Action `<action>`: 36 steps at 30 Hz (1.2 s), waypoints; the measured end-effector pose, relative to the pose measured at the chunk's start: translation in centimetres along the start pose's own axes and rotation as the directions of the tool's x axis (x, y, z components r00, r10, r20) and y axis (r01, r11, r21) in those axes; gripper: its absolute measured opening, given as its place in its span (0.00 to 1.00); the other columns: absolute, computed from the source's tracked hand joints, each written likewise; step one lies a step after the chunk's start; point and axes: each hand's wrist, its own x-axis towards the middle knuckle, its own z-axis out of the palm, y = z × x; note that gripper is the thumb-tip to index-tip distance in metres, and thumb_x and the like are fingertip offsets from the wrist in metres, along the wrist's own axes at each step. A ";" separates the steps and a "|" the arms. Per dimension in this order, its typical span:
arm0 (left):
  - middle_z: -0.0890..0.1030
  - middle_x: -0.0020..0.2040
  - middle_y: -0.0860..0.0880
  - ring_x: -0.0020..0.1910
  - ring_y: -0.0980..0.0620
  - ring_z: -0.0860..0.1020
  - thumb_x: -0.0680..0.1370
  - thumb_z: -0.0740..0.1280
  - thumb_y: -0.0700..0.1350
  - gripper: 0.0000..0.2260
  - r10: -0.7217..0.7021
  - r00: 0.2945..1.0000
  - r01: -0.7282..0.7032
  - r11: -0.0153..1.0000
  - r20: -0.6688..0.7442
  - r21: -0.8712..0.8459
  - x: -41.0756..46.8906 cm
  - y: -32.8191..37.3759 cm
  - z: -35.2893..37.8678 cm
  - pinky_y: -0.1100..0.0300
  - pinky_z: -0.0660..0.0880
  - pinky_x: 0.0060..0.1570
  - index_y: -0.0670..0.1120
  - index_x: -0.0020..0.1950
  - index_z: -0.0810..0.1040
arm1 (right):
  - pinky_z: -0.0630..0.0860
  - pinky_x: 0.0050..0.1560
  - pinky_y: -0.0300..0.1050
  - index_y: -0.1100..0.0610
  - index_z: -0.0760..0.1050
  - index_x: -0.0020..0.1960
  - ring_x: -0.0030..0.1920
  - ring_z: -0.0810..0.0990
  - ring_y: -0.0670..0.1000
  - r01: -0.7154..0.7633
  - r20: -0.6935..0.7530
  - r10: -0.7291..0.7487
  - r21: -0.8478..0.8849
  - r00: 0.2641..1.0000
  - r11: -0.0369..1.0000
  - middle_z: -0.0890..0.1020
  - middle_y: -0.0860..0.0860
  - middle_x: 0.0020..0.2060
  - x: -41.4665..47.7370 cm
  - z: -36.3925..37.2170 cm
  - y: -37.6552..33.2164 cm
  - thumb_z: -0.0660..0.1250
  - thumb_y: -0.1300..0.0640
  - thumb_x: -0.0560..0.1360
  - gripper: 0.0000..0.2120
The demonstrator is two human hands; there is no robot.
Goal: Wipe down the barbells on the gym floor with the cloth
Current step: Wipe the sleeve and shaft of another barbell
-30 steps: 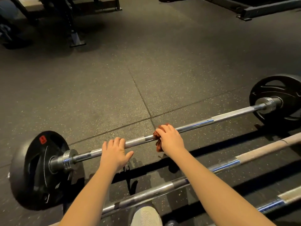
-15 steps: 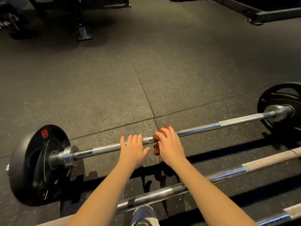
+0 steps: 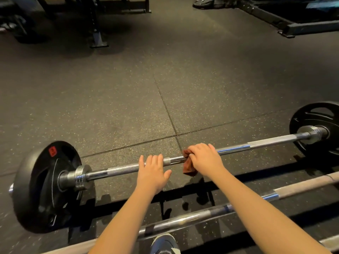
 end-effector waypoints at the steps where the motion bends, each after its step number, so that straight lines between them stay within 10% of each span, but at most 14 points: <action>1: 0.63 0.73 0.49 0.73 0.48 0.58 0.81 0.49 0.61 0.30 0.002 1.000 -0.002 1.000 0.001 -0.004 0.0 0.1 0.0 0.42 0.45 0.74 0.45 0.77 0.52 | 0.62 0.64 0.50 0.49 0.72 0.62 0.62 0.72 0.53 -0.093 -0.015 0.093 0.007 0.996 0.996 0.78 0.49 0.58 0.4 -0.4 0.4 0.54 0.53 0.81 0.13; 9: 0.65 0.72 0.47 0.73 0.47 0.60 0.81 0.50 0.60 0.28 0.055 0.997 -0.054 0.998 0.058 -0.024 2.2 1.2 -0.8 0.46 0.46 0.74 0.44 0.75 0.58 | 0.57 0.70 0.51 0.52 0.75 0.61 0.67 0.68 0.53 0.124 -0.062 -0.121 0.043 0.991 0.991 0.76 0.48 0.60 -0.7 1.3 -0.1 0.51 0.51 0.80 0.17; 15: 0.70 0.66 0.48 0.67 0.47 0.66 0.81 0.51 0.61 0.23 0.110 0.994 -0.110 0.994 -0.023 0.013 3.5 3.1 -0.4 0.50 0.56 0.70 0.46 0.67 0.66 | 0.66 0.60 0.50 0.54 0.77 0.55 0.58 0.70 0.55 -0.247 -0.236 0.250 0.044 0.939 0.968 0.74 0.52 0.56 -0.4 0.9 3.8 0.57 0.53 0.80 0.12; 21: 0.71 0.65 0.50 0.65 0.47 0.68 0.68 0.32 0.64 0.40 0.119 0.991 -0.119 0.993 -0.066 0.013 2.9 2.8 -0.1 0.51 0.56 0.69 0.47 0.68 0.66 | 0.68 0.60 0.51 0.53 0.79 0.53 0.57 0.74 0.54 0.139 -0.225 -0.126 0.043 0.966 0.989 0.79 0.49 0.53 -1.1 2.1 2.8 0.50 0.48 0.77 0.20; 27: 0.70 0.66 0.49 0.66 0.47 0.67 0.81 0.50 0.61 0.24 0.096 0.995 -0.096 0.995 -0.012 0.019 2.8 3.0 -0.2 0.50 0.56 0.71 0.47 0.68 0.65 | 0.65 0.69 0.53 0.55 0.77 0.60 0.67 0.68 0.55 -0.233 -0.212 0.255 0.123 0.943 0.965 0.75 0.51 0.63 -0.6 1.9 4.3 0.44 0.48 0.79 0.25; 32: 0.69 0.67 0.46 0.68 0.45 0.66 0.80 0.54 0.62 0.27 0.085 0.995 -0.086 0.996 0.052 0.016 3.5 5.1 -1.1 0.49 0.54 0.72 0.43 0.69 0.63 | 0.60 0.74 0.54 0.54 0.71 0.70 0.73 0.63 0.56 0.115 -0.130 -0.105 0.074 0.986 0.991 0.70 0.51 0.71 -2.7 2.0 4.3 0.59 0.55 0.81 0.18; 36: 0.68 0.68 0.46 0.68 0.45 0.66 0.79 0.55 0.63 0.31 0.133 0.991 -0.133 0.991 -0.021 0.028 3.3 6.7 -0.6 0.49 0.54 0.72 0.42 0.73 0.58 | 0.66 0.63 0.48 0.51 0.71 0.66 0.63 0.70 0.53 -0.116 -0.105 0.111 -0.042 0.988 0.992 0.75 0.48 0.64 -0.1 -0.6 8.6 0.54 0.53 0.82 0.15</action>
